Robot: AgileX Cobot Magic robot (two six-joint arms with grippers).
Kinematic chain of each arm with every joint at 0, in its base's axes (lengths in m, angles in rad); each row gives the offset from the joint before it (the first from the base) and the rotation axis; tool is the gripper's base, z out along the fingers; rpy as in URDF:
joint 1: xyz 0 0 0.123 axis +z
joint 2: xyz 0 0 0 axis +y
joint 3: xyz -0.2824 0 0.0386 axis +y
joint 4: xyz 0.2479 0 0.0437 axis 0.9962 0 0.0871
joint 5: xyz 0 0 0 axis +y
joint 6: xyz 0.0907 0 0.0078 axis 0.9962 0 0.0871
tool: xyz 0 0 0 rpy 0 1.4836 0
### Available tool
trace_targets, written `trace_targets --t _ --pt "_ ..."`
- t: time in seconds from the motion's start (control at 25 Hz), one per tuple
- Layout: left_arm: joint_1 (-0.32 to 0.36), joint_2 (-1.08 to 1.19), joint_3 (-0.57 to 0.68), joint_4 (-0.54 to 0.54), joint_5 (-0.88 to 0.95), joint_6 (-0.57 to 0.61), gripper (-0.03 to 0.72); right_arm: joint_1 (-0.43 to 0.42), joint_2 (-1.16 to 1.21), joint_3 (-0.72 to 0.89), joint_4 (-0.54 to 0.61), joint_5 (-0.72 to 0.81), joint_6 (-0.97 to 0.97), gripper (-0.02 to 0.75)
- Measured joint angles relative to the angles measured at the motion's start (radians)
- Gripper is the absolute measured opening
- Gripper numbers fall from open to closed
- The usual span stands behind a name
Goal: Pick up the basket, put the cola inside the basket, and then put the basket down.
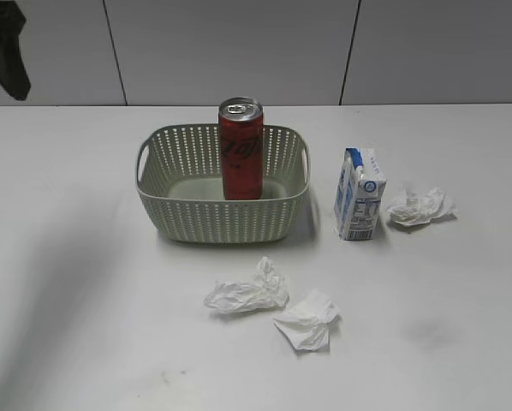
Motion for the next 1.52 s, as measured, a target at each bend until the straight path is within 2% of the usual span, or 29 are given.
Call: trace_targets --t 0.2,0.68,0.88,1.2,1.52 --pt "0.031 -0.108 0.128 0.020 0.000 0.016 0.582 0.000 0.000 0.000 0.000 0.000 0.000 0.532" --pt "0.031 -0.565 0.683 0.025 -0.057 0.030 0.580 0.000 0.000 0.000 0.000 0.000 0.000 0.532" --pt "0.031 -0.772 0.840 0.026 -0.096 0.032 0.577 0.000 0.000 0.000 0.000 0.000 0.000 0.532" --pt "0.031 -1.030 1.002 0.025 -0.114 0.032 0.577 0.000 0.000 0.000 0.000 0.000 0.000 0.532" --pt "0.031 -1.216 1.010 0.025 -0.132 0.031 0.566 0.000 0.000 0.001 0.000 0.000 0.000 0.532"
